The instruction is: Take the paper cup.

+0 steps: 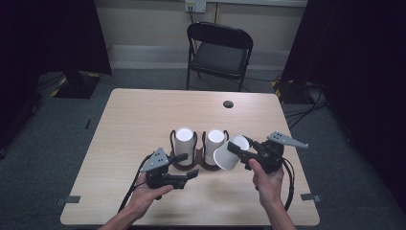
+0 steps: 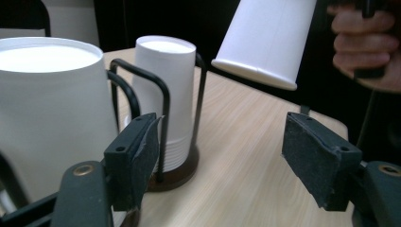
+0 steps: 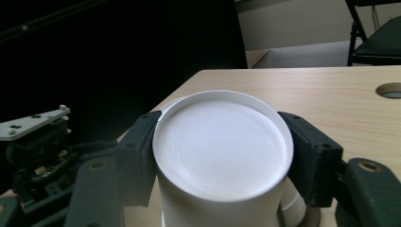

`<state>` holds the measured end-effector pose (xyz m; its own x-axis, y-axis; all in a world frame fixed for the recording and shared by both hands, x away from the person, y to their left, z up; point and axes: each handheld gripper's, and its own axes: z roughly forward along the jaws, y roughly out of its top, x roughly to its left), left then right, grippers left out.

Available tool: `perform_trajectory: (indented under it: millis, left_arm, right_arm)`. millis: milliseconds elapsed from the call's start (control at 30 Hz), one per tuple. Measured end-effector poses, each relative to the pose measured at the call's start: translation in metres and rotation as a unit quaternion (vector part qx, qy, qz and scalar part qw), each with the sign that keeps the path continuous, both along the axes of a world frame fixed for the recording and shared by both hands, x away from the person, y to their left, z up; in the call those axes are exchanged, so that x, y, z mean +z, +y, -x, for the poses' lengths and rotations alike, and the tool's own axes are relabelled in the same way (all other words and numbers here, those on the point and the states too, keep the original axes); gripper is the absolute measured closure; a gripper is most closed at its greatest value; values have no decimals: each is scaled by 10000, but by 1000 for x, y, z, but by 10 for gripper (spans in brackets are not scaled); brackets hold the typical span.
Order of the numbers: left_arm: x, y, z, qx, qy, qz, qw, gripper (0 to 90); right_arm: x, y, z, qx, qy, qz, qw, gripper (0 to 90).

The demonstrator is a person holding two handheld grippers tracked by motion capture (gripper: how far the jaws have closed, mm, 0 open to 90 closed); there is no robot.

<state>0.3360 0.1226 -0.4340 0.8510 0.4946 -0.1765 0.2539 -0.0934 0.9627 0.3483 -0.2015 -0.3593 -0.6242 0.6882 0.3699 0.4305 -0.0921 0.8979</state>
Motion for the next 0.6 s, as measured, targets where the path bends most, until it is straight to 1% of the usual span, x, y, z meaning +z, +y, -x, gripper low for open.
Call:
perform_trajectory:
  millis: [33,67,100,133,167,200,233,267,300,333,367,400,433,467,500,533,567,600]
  left_arm:
    - [0,0,0,0,0,0,10000,300]
    - [0,-1,1,-66,-70,-30,9999,300]
    - [-1,-3,2,-311,-151,87,9994,262]
    - [-1,-3,2,-311,-151,87,9994,269]
    - [-2,-5,4,-345,-250,47,9991,281]
    - [-2,-6,5,-338,-267,17,9991,290]
    - [-3,-8,6,-341,-311,29,9989,300]
    - [-4,-9,7,-396,-325,37,9987,309]
    - [-5,-10,7,-372,-332,3,9988,309]
    - [-5,-10,7,-372,-332,3,9988,293]
    - [-6,-10,7,-354,-320,12,9989,289]
    - [-6,-10,7,-354,-320,12,9989,276]
    - [-6,-12,7,-351,-355,-36,9987,280]
    - [-6,-12,7,-351,-355,-36,9987,309]
    - [-7,-14,8,-314,-417,-70,9986,324]
    - [-7,-14,8,-314,-417,-70,9986,336]
    - [-8,-16,7,-277,-500,-99,9983,365]
    - [-8,-17,7,-247,-529,-110,9982,365]
  right_arm:
    - [0,0,0,0,0,0,10000,348]
    - [-1,1,1,31,2,-60,10000,348]
    - [-4,3,4,101,18,-165,9998,349]
    - [-4,3,4,101,18,-165,9998,349]
    - [-7,6,6,139,40,-188,9997,349]
    - [-7,7,6,171,61,-212,9996,349]
    - [-8,8,6,215,91,-259,9994,348]
    - [-8,9,6,241,108,-296,9992,349]
    - [-9,10,7,275,140,-336,9990,349]
    - [-9,10,7,275,140,-336,9990,349]
    - [-9,11,7,342,178,-414,9984,349]
    - [-9,11,7,342,178,-414,9984,349]
    - [-9,12,7,387,206,-464,9980,349]
    - [-9,12,7,387,206,-464,9980,349]
    - [-7,12,8,397,214,-511,9977,349]
    - [-7,12,8,397,214,-511,9977,349]
    - [-5,13,10,418,196,-575,9973,349]
    - [-5,13,11,418,173,-598,9972,349]
